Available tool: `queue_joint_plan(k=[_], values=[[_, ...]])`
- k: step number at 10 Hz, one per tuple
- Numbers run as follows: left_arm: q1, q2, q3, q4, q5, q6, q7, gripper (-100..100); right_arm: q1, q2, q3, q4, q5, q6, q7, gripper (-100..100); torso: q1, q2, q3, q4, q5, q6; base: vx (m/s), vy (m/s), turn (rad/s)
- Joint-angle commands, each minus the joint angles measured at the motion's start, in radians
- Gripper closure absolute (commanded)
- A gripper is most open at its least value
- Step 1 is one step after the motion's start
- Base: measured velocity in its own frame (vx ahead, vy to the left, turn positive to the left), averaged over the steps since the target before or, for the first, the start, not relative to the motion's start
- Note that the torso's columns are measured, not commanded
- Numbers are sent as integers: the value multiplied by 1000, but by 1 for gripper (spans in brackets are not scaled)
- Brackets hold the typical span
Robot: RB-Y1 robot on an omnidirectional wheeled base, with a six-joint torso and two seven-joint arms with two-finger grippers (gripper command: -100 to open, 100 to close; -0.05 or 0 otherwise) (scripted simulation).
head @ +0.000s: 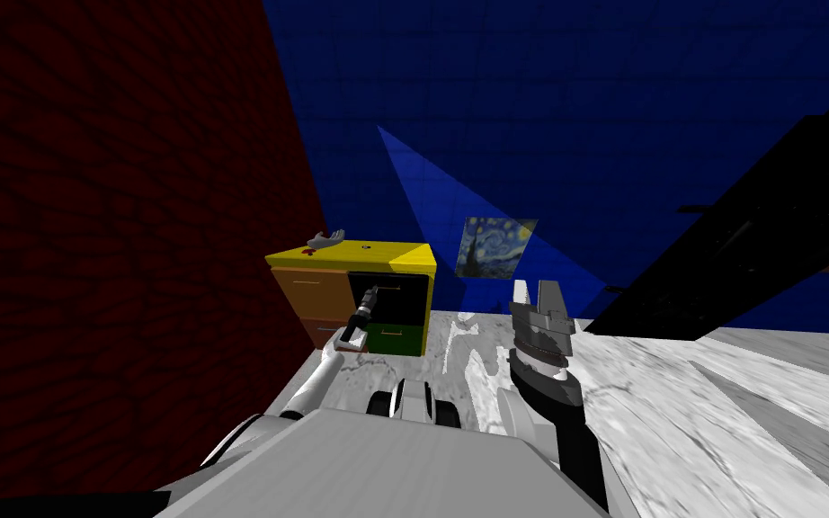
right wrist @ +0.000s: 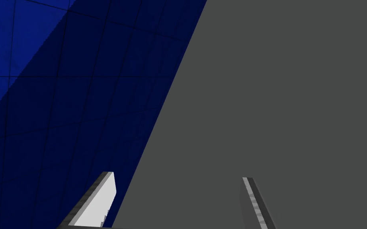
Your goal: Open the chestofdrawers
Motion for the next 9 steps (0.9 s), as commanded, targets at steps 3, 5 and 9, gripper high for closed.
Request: queue_joint_plan(k=[3, 5, 9], values=[[104, -47, -21, -103, -30, 44, -11, 100, 0, 0, 0, 0, 0, 0, 0, 0, 0, 3, 2, -1, 0, -3, 35, 19, -3], [144, -47, -21, -164, -30, 44, -11, 100, 0, 0, 0, 0, 0, 0, 0, 0, -1, -1, 0, 0, 0, 0, 53, 26, -19], [221, -75, -27, -250, -48, 67, -18, 100, 0, 0, 0, 0, 0, 0, 0, 0, 1, 0, 1, 1, 0, -1, 32, 13, -4]])
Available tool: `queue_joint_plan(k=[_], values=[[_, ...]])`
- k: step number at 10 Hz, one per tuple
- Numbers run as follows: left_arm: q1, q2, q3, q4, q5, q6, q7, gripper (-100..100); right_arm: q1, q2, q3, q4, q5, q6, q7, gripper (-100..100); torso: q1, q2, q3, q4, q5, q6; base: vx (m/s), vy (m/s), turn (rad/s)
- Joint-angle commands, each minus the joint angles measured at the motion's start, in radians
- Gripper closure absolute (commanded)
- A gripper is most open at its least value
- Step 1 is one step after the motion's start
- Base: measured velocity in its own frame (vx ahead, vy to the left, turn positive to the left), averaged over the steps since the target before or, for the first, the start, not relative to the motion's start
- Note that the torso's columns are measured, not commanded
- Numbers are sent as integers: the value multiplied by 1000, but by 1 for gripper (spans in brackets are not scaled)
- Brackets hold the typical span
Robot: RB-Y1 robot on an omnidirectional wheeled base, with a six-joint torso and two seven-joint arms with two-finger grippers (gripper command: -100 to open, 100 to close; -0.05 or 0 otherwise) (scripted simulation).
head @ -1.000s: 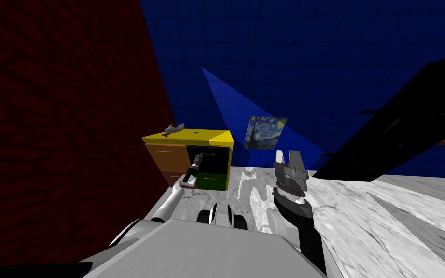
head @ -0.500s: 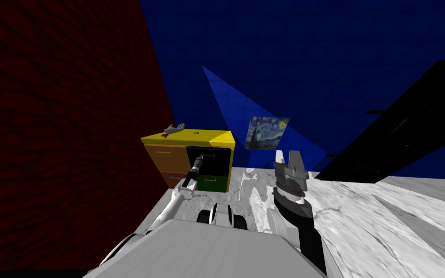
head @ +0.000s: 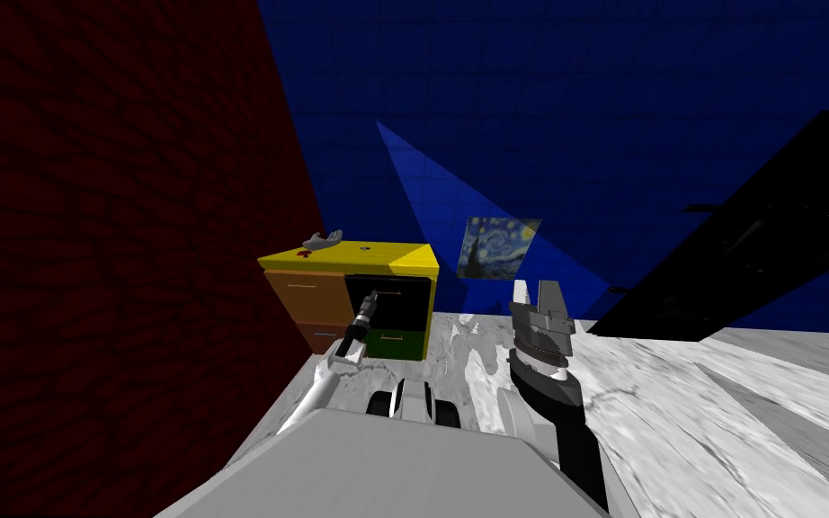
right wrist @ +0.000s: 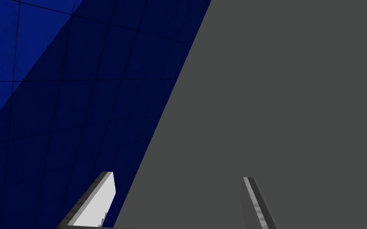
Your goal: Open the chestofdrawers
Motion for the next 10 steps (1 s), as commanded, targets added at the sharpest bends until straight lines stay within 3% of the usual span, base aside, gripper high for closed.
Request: queue_joint_plan(k=[1, 2, 3, 6, 7, 9, 10], values=[[66, -17, -15, -75, -12, 31, -5, 100, 0, 0, 0, 0, 0, 0, 0, 0, 0, -1, -1, 0, 0, -1, 39, 24, -29], [83, -17, -15, -75, -12, 31, -5, 100, 0, 0, 0, 0, 0, 0, 0, 0, 0, 2, 1, 0, 0, -2, 18, 7, -10], [107, -45, -21, -131, -30, 55, -12, 100, 0, 0, 0, 0, 0, 0, 0, 0, 0, 4, 2, 0, 0, -4, 42, 20, 24], [172, -45, -21, -187, -30, 55, -12, 100, 0, 0, 0, 0, 0, 0, 0, 0, 0, 3, 2, 1, -1, -3, 40, 18, -16], [199, -72, -27, -240, -48, 78, -19, 100, 0, 0, 0, 0, 0, 0, 0, 0, 1, 4, 3, 0, 0, -4, 60, 28, -8], [242, -72, -27, -299, -48, 78, -19, 100, 0, 0, 0, 0, 0, 0, 0, 0, 3, 3, 2, 3, -1, -5, 53, 22, -20], [261, -72, -27, -299, -48, 78, -19, 100, 0, 0, 0, 0, 0, 0, 0, 0, 3, 7, 4, 5, -2, -8, 15, -4, -10]])
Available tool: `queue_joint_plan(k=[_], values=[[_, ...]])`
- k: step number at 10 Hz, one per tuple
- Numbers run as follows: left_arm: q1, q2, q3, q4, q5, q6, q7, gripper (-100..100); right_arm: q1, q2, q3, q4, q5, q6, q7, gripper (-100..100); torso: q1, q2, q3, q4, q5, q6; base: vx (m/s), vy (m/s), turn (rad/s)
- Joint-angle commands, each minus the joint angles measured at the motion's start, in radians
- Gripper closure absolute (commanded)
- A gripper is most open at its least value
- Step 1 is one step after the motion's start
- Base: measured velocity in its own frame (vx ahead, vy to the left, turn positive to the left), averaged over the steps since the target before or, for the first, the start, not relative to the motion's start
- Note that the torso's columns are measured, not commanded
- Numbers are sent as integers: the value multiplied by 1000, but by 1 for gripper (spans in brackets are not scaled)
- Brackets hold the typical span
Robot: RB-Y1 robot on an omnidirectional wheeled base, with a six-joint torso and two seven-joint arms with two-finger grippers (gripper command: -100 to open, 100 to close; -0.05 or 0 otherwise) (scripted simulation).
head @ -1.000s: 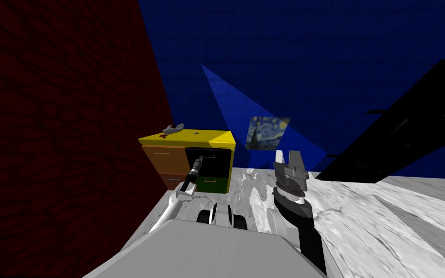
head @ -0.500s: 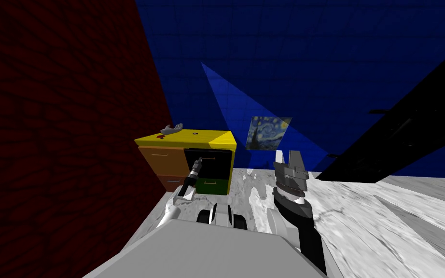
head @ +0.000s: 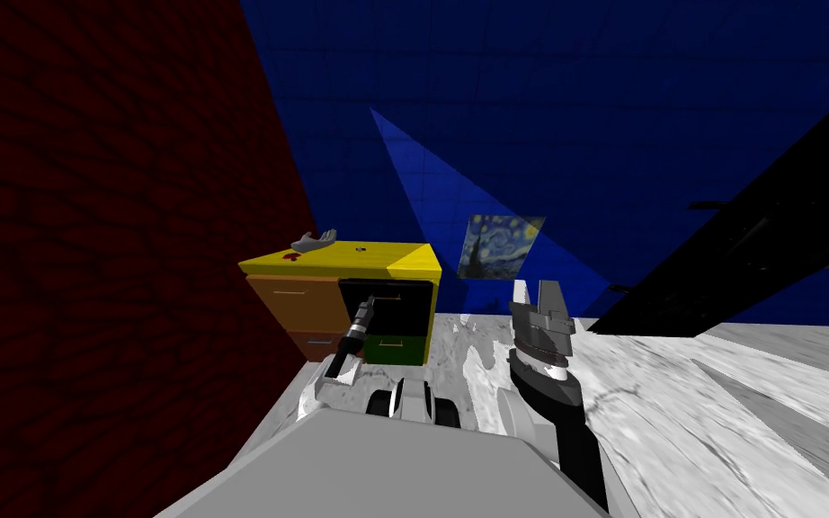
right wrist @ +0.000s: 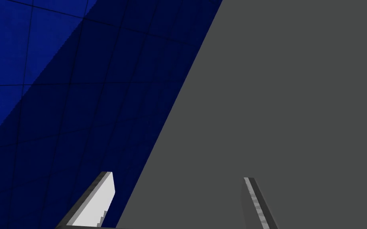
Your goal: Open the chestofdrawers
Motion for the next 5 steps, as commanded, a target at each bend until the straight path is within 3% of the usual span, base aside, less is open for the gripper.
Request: queue_joint_plan(k=[1, 3, 5], values=[[72, -32, -9, -69, -21, 35, -10, 100, 0, 0, 0, 0, 0, 0, 0, 0, 2, 2, 2, 0, 1, -2, 53, 11, 5], [122, -32, -9, -121, -21, 35, -10, 100, 0, 0, 0, 0, 0, 0, 0, 0, 3, 1, 0, 3, 0, -1, 45, 25, -22], [112, -32, -12, -121, -21, 26, -8, 100, 0, 0, 0, 0, 0, 0, 0, 0, 5, 5, 3, 4, 0, -4, 8, -1, -7]])
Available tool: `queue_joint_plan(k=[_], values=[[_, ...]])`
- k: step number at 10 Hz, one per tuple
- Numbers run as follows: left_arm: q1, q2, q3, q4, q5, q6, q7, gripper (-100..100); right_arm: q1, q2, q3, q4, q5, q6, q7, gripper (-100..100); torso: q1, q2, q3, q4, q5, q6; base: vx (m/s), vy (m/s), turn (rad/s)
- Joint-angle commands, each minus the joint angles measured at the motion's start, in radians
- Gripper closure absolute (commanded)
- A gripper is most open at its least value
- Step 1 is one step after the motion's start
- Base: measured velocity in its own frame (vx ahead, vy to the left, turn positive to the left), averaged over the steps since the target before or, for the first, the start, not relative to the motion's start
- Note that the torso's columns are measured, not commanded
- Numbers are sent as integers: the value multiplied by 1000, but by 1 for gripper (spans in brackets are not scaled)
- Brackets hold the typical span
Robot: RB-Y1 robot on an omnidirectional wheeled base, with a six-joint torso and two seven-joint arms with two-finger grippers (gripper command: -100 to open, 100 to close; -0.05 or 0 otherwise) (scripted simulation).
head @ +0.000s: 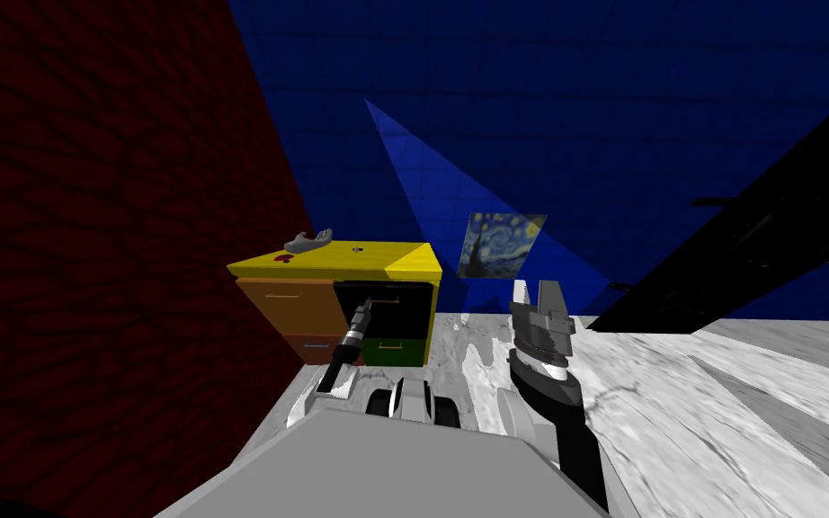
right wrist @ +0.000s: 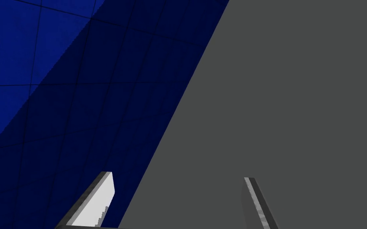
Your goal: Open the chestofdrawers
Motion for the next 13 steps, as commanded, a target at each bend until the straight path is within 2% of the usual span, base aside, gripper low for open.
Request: queue_joint_plan(k=[1, 2, 9, 10, 11, 12, 13], values=[[-50, -19, 42, 33, -3, 20, -17, 100, 0, 0, 0, 0, 0, 0, 0, 0, -1, 1, 0, 2, -1, 2, -122, 5, -189], [-78, -28, 64, 51, -4, 30, -26, 100, 0, 0, 0, 0, 0, 0, 0, 0, -4, 6, 3, 3, -1, 6, -221, 31, -205], [-270, -92, 215, 178, -13, 104, -86, 100, 0, 0, 0, 0, 0, 0, 0, 0, -3, 4, 2, 6, -4, -1, -200, 14, -160], [-254, -89, 197, 163, -13, 99, -80, 100, 0, 0, 0, 0, 0, 0, 0, 0, -4, 4, 2, 5, -3, 0, -75, -3, -44], [-306, -83, 248, 217, -53, 82, -67, 100, 0, 0, 0, 0, 0, 0, 0, 0, -5, 1, 0, 5, -4, 1, -106, -8, -128], [-312, -83, 258, 232, -53, 82, -67, 100, 0, 0, 0, 0, 0, 0, 0, 0, -5, 2, 0, 5, -4, 2, -118, -13, -101], [-356, -74, 295, 273, -92, 63, -52, 100, 0, 0, 0, 0, 0, 0, 0, 0, -5, 3, 1, 5, -3, 1, -155, -5, -146]])
